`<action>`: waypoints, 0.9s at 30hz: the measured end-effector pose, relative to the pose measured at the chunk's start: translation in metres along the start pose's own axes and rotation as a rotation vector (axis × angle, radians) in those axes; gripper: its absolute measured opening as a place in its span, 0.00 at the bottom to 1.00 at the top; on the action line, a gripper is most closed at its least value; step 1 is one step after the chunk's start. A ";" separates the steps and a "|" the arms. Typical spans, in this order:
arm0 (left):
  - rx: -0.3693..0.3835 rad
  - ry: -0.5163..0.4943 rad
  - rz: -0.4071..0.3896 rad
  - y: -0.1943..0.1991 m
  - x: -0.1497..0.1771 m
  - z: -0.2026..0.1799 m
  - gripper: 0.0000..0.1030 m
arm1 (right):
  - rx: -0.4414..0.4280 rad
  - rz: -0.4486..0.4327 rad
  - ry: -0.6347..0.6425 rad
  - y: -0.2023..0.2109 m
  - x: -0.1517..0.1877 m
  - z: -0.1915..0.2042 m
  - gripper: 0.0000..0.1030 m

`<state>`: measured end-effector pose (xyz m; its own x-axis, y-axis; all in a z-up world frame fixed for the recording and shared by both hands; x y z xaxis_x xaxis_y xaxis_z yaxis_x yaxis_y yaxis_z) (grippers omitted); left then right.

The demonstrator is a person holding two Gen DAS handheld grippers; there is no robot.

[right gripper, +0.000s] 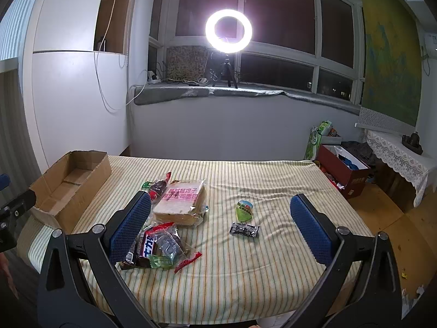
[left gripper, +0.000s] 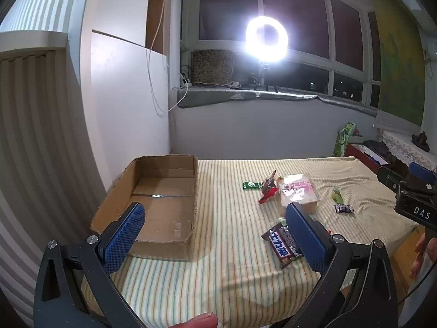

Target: Organize snacks

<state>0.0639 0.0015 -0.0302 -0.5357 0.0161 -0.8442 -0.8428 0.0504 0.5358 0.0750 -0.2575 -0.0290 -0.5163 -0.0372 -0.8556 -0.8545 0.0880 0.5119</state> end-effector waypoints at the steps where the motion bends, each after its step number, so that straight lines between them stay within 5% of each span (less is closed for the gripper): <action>1: 0.000 0.000 0.000 0.000 0.000 0.001 0.99 | 0.000 -0.002 0.000 0.000 0.000 0.000 1.00; 27: -0.006 0.002 -0.001 0.000 -0.002 0.003 0.99 | 0.002 0.005 0.006 0.000 0.001 0.001 1.00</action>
<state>0.0649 0.0047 -0.0286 -0.5349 0.0143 -0.8448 -0.8437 0.0444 0.5350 0.0744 -0.2565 -0.0296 -0.5213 -0.0428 -0.8523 -0.8516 0.0904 0.5163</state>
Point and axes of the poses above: each gripper's, at about its wrist camera, not at the fingertips, and y roughly against the way its jaws point, z to its left, x to its underside, the point moved 9 cm from there along -y, roughly the way its jaws point, and after that the axes turned 7 degrees about z, right-handed, at the moved point
